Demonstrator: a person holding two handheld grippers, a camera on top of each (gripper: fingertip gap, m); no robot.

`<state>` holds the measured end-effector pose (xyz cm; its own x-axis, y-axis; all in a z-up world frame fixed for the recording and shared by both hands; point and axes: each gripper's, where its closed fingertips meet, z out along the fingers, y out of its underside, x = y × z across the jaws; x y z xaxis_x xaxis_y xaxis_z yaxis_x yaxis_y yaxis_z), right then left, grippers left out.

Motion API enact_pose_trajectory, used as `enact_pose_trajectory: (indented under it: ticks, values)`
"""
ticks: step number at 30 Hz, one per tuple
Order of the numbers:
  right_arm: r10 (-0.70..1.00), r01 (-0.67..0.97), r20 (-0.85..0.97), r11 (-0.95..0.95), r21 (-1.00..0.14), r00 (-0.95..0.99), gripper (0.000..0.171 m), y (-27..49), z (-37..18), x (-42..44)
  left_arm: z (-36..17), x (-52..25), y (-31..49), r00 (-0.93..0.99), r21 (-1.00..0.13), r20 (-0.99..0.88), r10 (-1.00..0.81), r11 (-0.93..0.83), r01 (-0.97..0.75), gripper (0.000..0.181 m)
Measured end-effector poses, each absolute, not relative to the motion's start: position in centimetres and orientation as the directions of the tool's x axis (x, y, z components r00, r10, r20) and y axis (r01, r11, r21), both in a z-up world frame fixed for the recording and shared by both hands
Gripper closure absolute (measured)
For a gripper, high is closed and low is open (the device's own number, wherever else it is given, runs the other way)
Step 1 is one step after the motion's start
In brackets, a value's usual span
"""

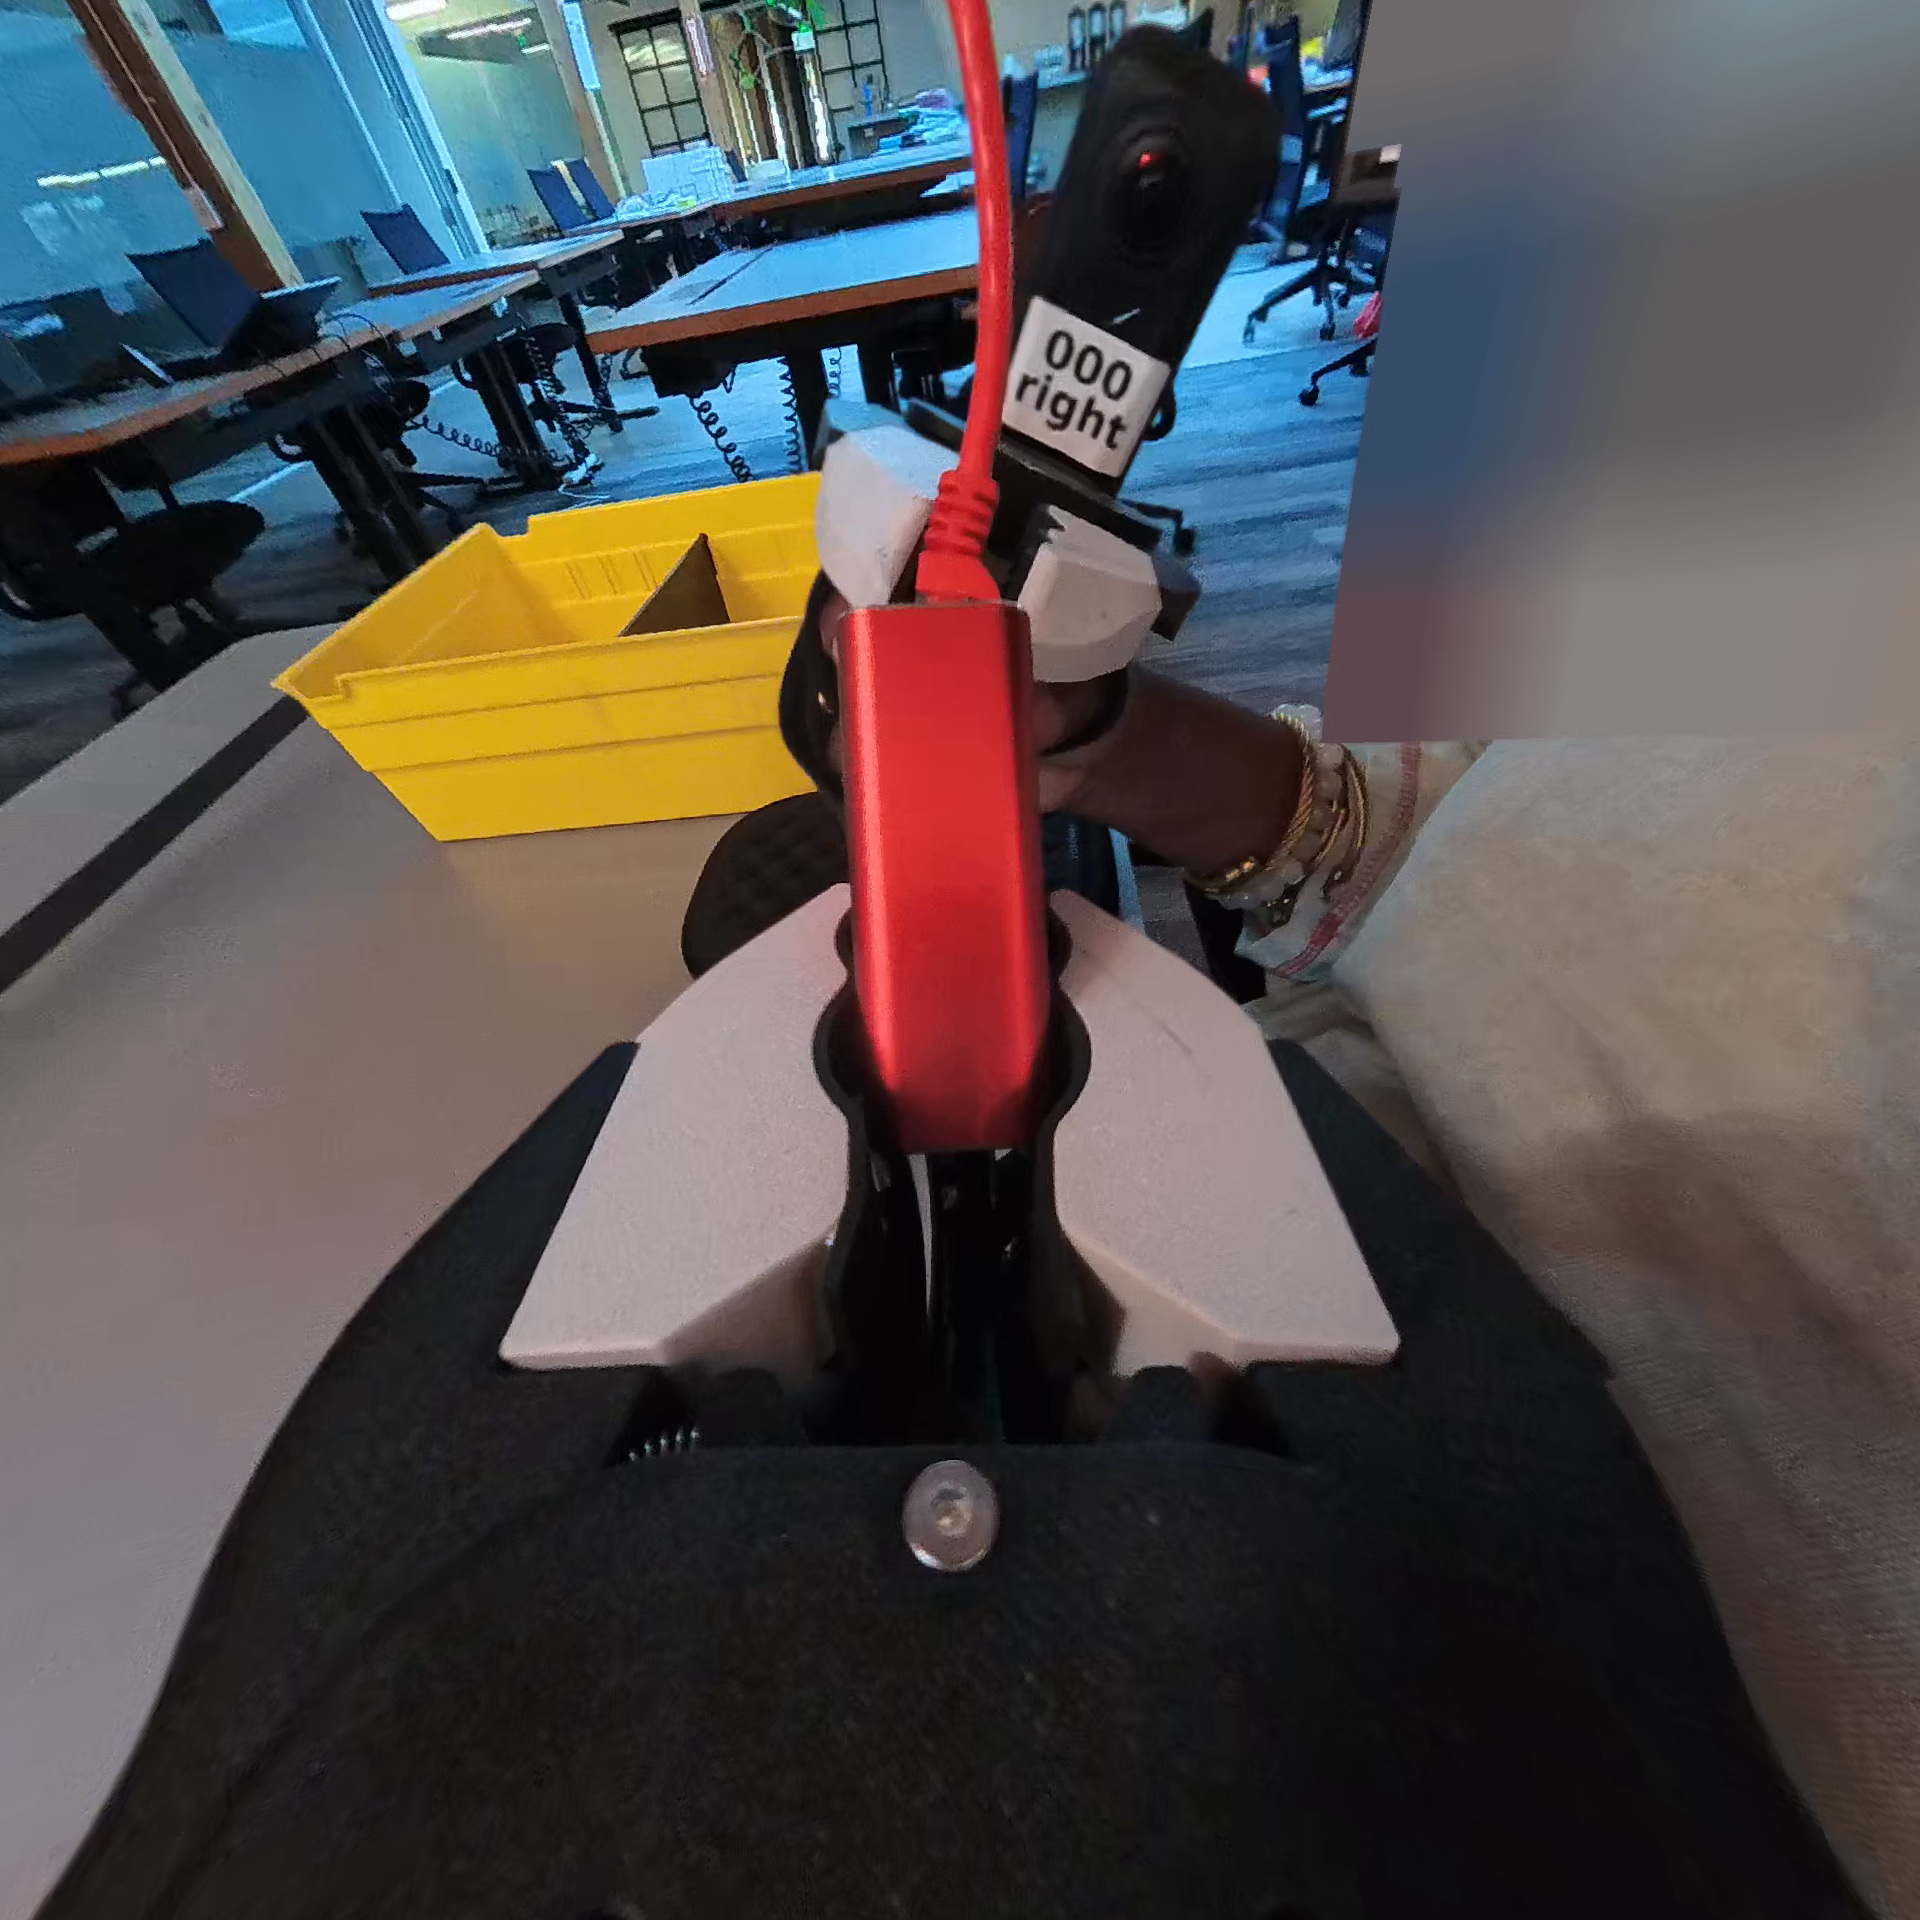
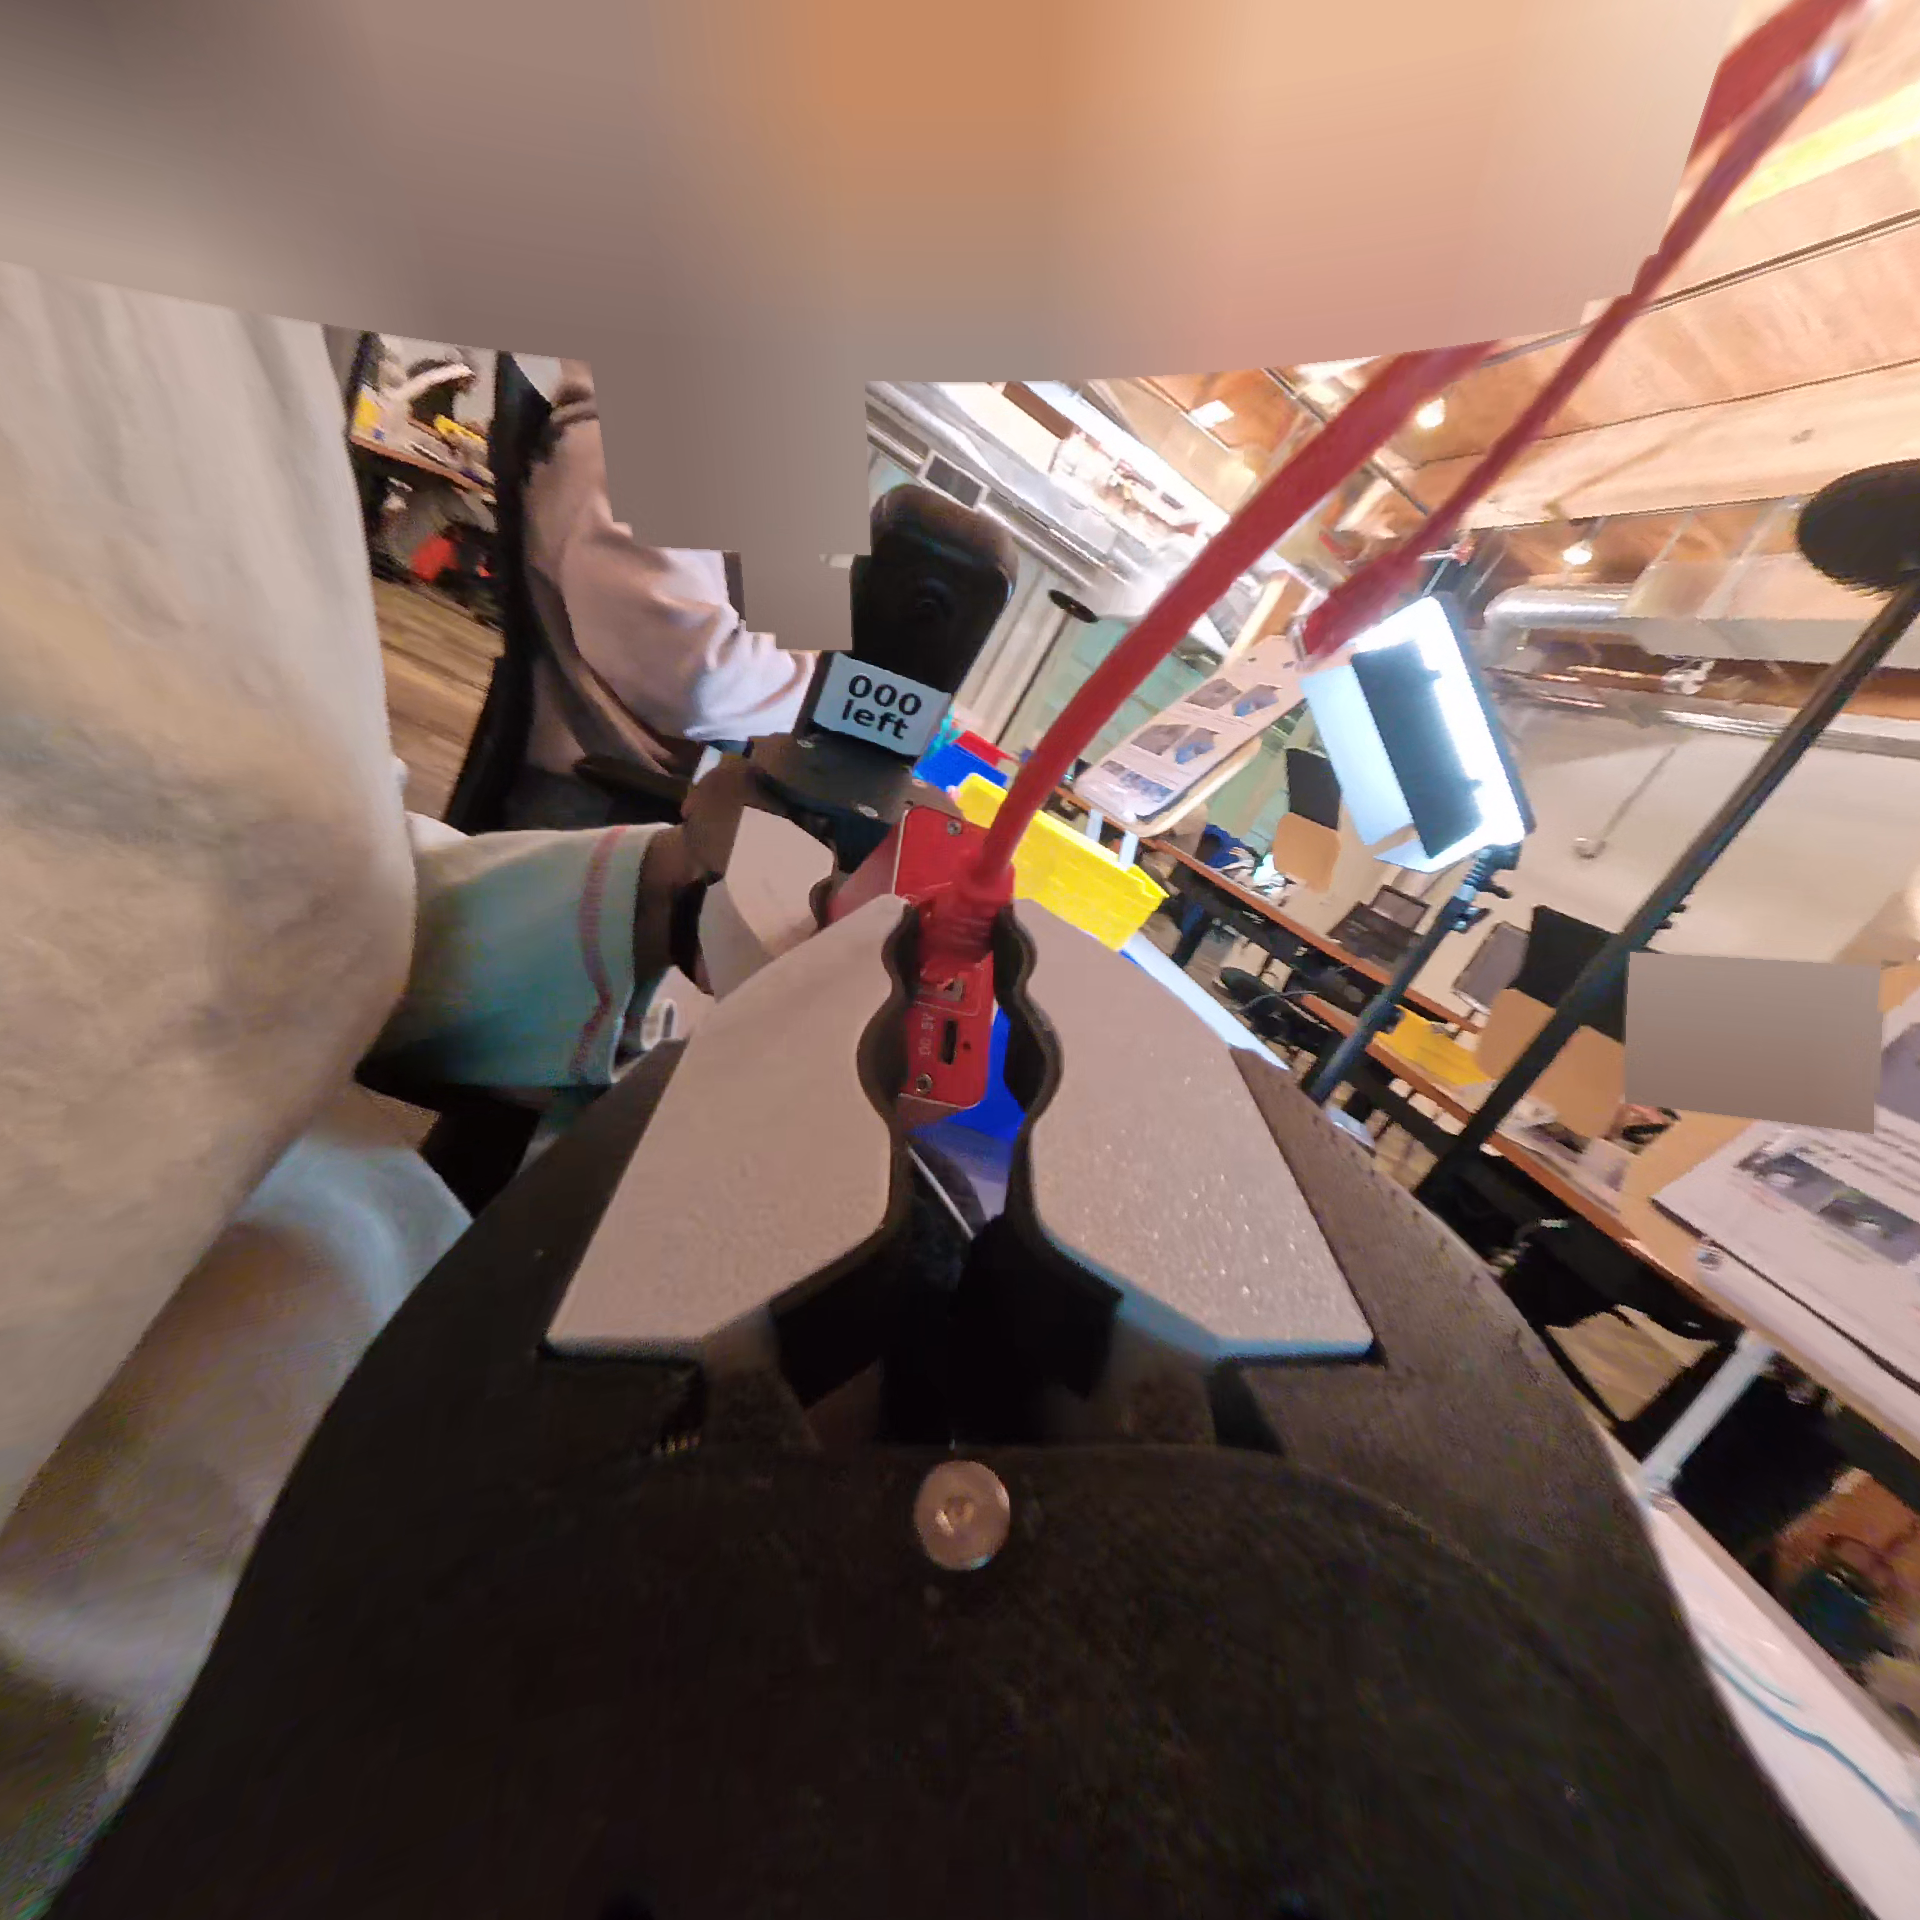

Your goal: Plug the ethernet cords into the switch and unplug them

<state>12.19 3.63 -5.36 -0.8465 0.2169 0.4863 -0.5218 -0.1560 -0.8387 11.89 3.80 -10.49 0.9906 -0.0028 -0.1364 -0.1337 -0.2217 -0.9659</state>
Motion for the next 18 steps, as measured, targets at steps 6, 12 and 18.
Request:
enact_pose_trajectory:
  ticks: [6, 12, 18]
  values:
    - [0.208, -0.444, 0.404, -0.211, -0.871, -0.891, 0.158, 3.4, -4.6, 12.2, -10.0, 11.9, 3.6, 0.995, -0.975, -0.093, -0.02, -0.199, -0.096, 0.152]
    - [0.258, -0.403, 0.318, -0.422, -0.812, -0.912, 0.158, 6.2, -1.6, 12.5, -10.7, 12.0, 3.1, 0.997, -0.968, -0.068, -0.044, -0.24, -0.077, 0.152]
    - [0.674, -0.372, 0.119, -0.244, -0.895, -0.729, 0.158, 20.6, -1.0, 9.0, -9.2, 11.0, 1.3, 0.992, -0.977, -0.126, 0.021, -0.174, -0.121, 0.152]
